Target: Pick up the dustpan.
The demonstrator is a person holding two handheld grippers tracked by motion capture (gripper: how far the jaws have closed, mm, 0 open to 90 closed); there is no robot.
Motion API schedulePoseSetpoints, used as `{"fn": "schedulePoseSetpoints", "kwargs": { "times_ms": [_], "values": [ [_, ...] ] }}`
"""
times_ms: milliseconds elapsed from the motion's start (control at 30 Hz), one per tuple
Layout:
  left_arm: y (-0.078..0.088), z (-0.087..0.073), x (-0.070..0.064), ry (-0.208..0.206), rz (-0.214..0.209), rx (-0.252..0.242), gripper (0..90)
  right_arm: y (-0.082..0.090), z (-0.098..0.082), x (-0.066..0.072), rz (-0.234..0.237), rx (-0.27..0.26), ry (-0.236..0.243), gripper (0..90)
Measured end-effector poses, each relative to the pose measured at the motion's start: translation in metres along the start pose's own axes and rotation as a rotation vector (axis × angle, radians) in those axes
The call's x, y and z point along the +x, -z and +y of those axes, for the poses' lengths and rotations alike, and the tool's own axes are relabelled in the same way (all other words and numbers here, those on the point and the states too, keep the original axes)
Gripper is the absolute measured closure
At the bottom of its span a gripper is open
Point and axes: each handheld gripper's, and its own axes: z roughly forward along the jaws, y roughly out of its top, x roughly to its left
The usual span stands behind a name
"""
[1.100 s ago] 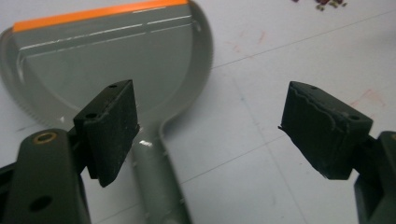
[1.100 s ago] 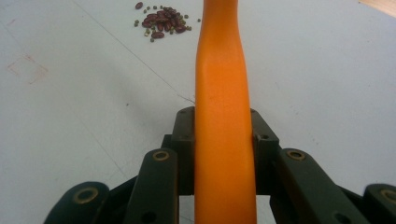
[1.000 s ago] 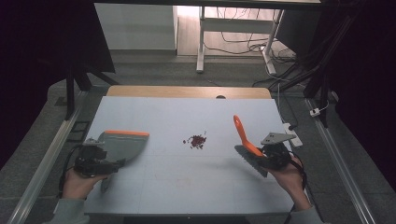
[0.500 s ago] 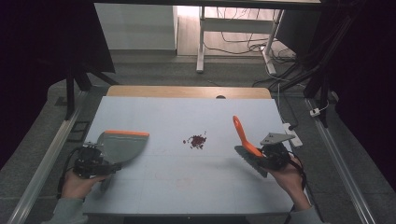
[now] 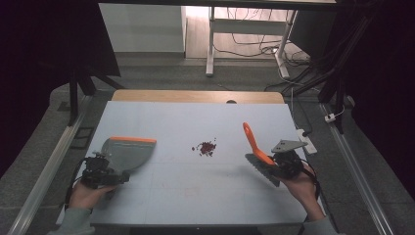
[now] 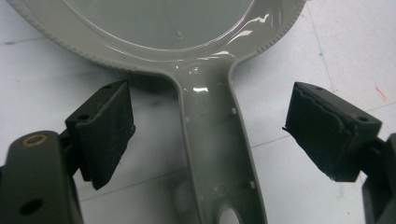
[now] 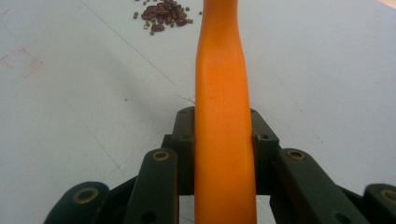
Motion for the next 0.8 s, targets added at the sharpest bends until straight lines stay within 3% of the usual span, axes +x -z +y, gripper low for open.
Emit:
{"fn": "schedulePoseSetpoints", "kwargs": {
  "times_ms": [133, 367, 800],
  "values": [
    [-0.008, 0.000, 0.002, 0.018, -0.016, 0.010, 15.8, -0.001, 0.000, 0.000, -0.002, 0.003, 0.007, 70.3],
    [-0.014, 0.000, 0.004, 0.045, 0.004, -0.007, 20.4, 0.001, 0.000, 0.000, -0.004, -0.003, 0.006, 70.3],
    [-0.014, 0.001, 0.006, 0.082, -0.018, -0.048, 42.8, 0.000, 0.000, 0.002, -0.013, -0.002, 0.014, 70.3]
  ]
}}
